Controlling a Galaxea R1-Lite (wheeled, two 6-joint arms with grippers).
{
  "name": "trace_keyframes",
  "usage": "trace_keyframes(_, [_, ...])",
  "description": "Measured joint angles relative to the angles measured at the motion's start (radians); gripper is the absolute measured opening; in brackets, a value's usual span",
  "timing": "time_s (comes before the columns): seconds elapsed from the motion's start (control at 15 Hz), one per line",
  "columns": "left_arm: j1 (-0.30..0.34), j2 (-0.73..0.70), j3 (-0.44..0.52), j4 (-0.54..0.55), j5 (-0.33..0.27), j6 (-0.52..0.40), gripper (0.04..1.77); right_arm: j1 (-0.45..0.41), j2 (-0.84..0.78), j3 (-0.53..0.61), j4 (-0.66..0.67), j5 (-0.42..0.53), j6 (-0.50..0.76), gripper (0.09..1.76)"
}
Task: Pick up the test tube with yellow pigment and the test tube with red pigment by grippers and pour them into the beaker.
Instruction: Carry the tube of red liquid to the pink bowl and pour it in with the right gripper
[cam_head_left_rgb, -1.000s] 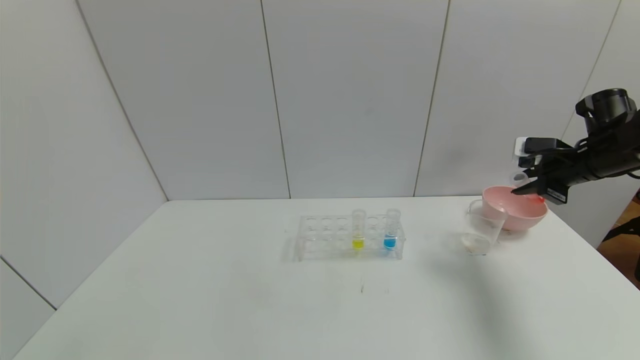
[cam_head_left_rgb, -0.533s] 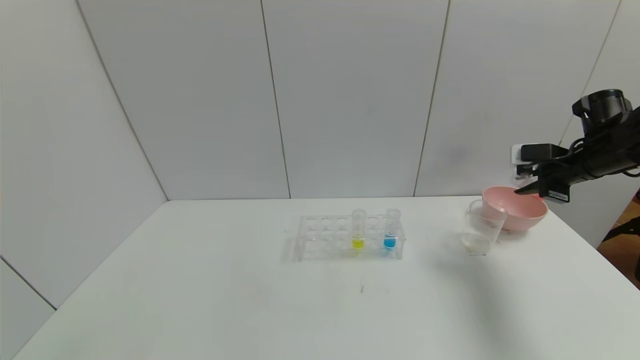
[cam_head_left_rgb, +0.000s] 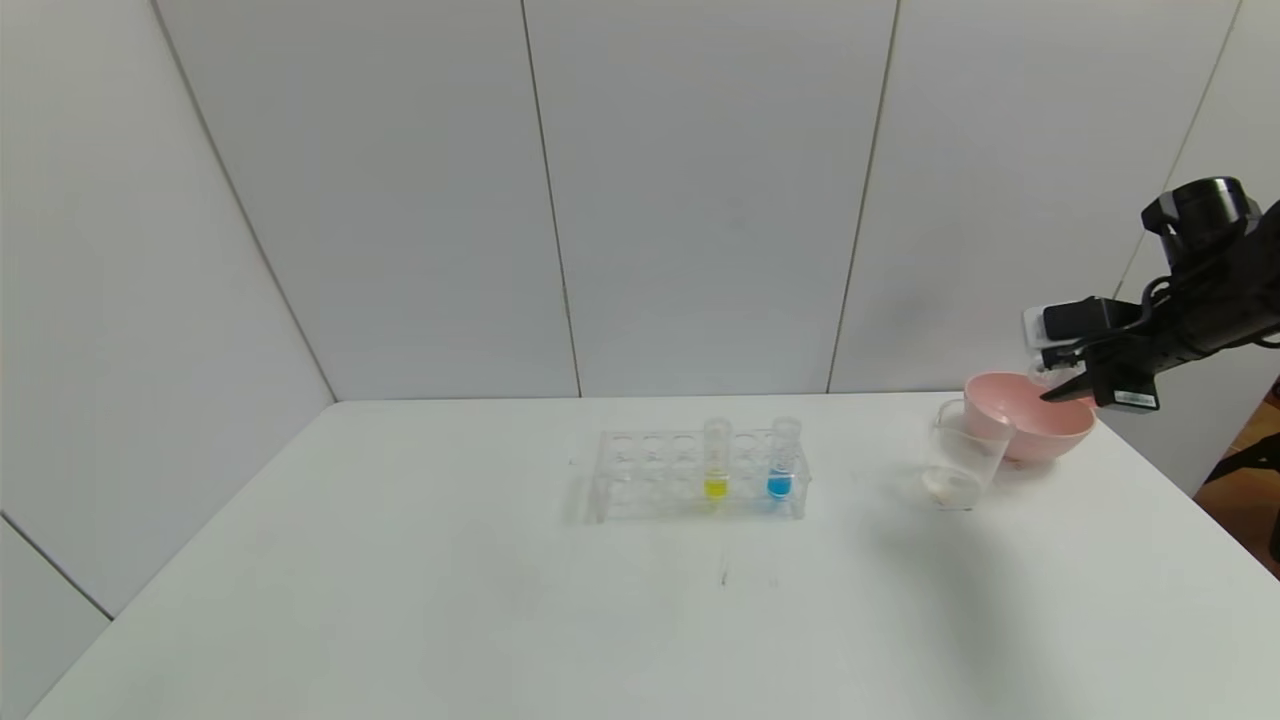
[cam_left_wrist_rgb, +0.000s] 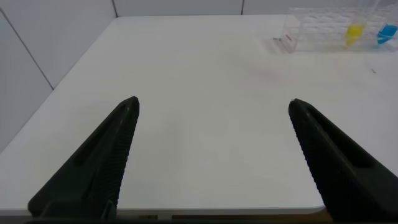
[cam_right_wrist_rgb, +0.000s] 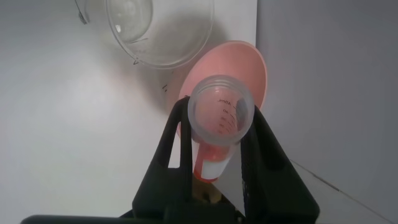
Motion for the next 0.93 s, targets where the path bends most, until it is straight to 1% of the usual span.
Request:
trace_keyframes(0.2, [0.0,0.0,0.0,0.0,0.0,0.0,1.72,0.021,0.0,-0.005,0.028,-0.013,-0.034,0.51])
trace_keyframes(0.33, [0.0,0.0,0.0,0.0,0.0,0.0,1.72,0.035,0.0,-0.006,0.034,-0.069,-0.053,0.51])
trace_keyframes(0.53, [0.0,0.0,0.0,0.0,0.0,0.0,1.72,0.056,0.0,-0.007,0.038,-0.097,-0.058,0.51])
trace_keyframes(0.73, [0.0,0.0,0.0,0.0,0.0,0.0,1.72,0.072,0.001,-0.007,0.045,-0.166,-0.058,0.51])
trace_keyframes(0.93, [0.0,0.0,0.0,0.0,0.0,0.0,1.72,0.083,0.006,-0.007,0.051,-0.206,-0.064,0.51])
